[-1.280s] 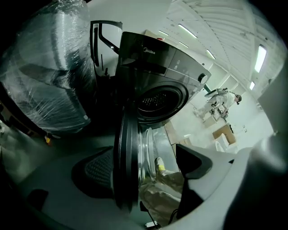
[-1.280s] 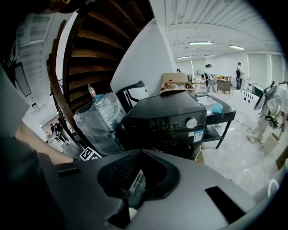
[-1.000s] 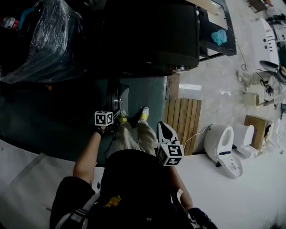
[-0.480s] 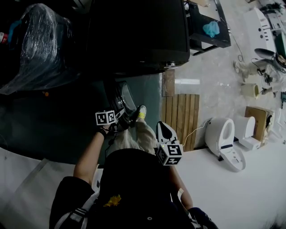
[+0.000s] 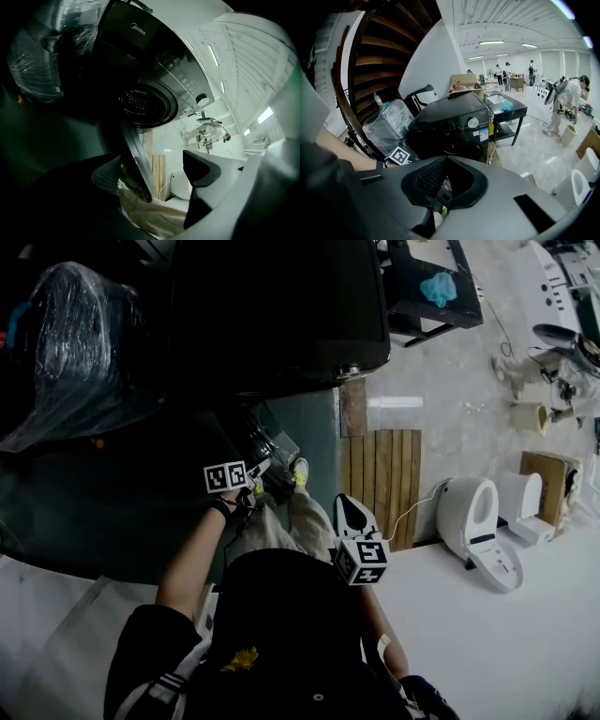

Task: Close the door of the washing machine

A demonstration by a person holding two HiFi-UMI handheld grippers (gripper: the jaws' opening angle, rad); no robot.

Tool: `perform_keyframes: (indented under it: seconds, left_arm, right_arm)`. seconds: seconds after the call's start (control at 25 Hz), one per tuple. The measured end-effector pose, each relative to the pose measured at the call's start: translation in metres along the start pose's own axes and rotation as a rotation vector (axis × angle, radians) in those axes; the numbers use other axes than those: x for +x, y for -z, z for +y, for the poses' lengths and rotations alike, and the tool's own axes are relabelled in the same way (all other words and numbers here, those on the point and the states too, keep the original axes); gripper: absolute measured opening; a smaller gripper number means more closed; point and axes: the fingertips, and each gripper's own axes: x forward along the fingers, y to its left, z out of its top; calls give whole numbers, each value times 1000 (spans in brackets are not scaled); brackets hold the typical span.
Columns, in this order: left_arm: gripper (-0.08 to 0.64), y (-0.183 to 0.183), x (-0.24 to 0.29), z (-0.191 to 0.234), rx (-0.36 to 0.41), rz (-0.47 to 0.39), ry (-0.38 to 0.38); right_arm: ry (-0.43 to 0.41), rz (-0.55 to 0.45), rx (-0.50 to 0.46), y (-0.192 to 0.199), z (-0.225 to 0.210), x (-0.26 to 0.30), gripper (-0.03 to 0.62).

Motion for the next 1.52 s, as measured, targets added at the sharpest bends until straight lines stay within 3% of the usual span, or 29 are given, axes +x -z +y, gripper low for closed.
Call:
perform_keyframes:
  seconds: [0.28, 0.68, 1.0, 1.44, 1.52]
  left_arm:
    - [426, -18, 17, -11, -144, -38, 34]
    - [425, -38, 49, -22, -157, 6, 58]
    - [407, -56, 63, -39, -189, -28, 80]
    - [272, -85, 81, -45, -169, -59, 87]
    - [221, -92, 86, -43, -174, -67, 75]
  right_arm:
    - [25, 14, 15, -1, -24, -3, 28]
    - [47, 56, 29, 16, -46, -1, 28]
    - [43, 67, 26, 10, -60, 2, 28]
    - [43, 96, 31, 13, -74, 7, 28]
    - [40, 96, 23, 10, -74, 10, 28]
